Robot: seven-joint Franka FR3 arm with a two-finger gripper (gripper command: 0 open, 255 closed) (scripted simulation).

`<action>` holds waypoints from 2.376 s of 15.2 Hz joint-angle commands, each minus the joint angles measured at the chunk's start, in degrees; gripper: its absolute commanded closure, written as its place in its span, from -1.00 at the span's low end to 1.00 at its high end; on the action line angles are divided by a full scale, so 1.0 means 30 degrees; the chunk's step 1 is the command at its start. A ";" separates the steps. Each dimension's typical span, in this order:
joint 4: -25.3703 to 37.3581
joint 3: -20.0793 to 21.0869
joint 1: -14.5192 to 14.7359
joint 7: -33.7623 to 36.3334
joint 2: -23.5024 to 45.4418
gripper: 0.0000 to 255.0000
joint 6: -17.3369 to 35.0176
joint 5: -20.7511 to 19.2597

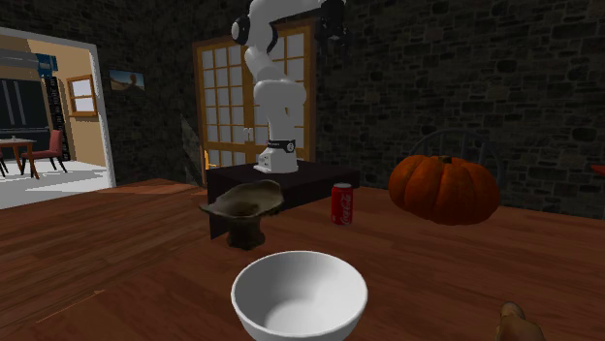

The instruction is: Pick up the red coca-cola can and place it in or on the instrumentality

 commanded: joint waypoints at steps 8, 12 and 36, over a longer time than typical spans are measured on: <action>-0.2900 -0.1327 -0.0163 -0.1273 0.1798 -1.00 0.4371 -0.0640; -0.4032 -0.2132 -0.0238 -0.2032 0.3549 -1.00 0.7064 -0.0955; -0.2525 -0.4105 -0.0161 -1.0952 2.0390 -1.00 2.0785 0.5673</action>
